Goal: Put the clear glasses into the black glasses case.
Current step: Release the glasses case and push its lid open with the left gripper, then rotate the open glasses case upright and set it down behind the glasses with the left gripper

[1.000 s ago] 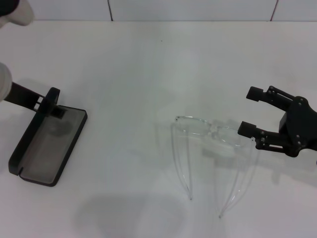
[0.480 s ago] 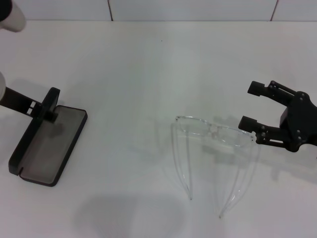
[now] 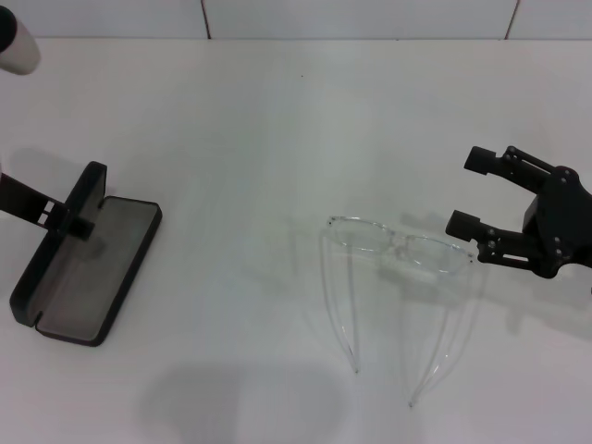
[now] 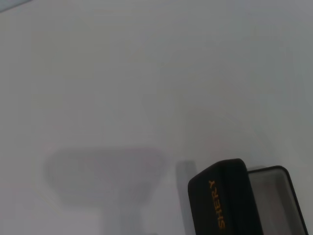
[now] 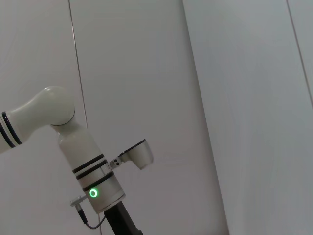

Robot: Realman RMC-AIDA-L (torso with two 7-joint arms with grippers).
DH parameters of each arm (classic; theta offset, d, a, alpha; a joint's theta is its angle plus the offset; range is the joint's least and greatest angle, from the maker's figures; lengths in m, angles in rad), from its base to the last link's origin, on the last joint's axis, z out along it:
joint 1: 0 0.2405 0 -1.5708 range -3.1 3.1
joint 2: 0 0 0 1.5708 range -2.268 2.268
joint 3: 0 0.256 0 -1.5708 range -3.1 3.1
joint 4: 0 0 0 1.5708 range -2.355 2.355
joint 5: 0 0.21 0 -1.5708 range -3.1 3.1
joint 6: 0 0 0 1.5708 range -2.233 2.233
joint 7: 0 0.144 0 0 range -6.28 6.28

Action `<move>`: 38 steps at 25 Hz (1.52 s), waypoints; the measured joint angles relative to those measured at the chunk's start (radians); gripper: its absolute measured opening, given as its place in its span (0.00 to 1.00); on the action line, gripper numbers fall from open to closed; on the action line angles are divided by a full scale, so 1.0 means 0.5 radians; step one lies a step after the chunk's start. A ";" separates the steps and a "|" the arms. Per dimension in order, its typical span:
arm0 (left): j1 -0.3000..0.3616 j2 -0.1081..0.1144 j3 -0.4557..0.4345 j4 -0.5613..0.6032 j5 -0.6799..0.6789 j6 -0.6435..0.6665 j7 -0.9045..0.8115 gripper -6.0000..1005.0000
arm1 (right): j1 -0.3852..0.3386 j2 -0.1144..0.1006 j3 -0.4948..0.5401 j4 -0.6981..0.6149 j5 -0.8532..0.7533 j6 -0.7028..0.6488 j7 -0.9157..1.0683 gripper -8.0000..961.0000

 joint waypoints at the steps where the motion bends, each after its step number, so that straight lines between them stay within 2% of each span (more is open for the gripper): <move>1: 0.000 0.000 -0.002 0.000 0.000 0.002 0.003 0.70 | -0.001 0.001 0.000 0.000 0.000 0.000 0.000 0.91; 5: 0.000 -0.001 -0.006 0.009 0.000 0.030 0.034 0.63 | -0.008 0.003 0.000 0.001 0.005 0.000 0.000 0.91; 13: 0.000 -0.041 -0.001 0.030 0.000 0.052 0.128 0.45 | -0.032 0.003 0.000 0.001 0.056 0.000 -0.003 0.91; 23: 0.034 -0.092 0.016 0.248 -0.014 0.094 0.210 0.23 | -0.127 0.000 0.003 0.043 0.239 -0.036 -0.096 0.91; 27: 0.072 -0.096 0.153 0.394 -0.036 0.082 0.298 0.21 | -0.205 -0.003 0.005 0.064 0.388 -0.106 -0.161 0.91; 33: 0.135 -0.098 0.526 0.544 -0.016 -0.021 0.554 0.22 | -0.424 -0.010 0.007 0.115 0.805 -0.374 -0.305 0.91; 36: 0.145 -0.098 0.641 0.555 -0.009 -0.073 0.649 0.23 | -0.532 -0.032 0.011 0.133 0.981 -0.500 -0.319 0.91; 38: 0.153 -0.098 0.693 0.552 -0.008 -0.100 0.705 0.23 | -0.600 -0.062 0.040 0.146 1.068 -0.589 -0.319 0.90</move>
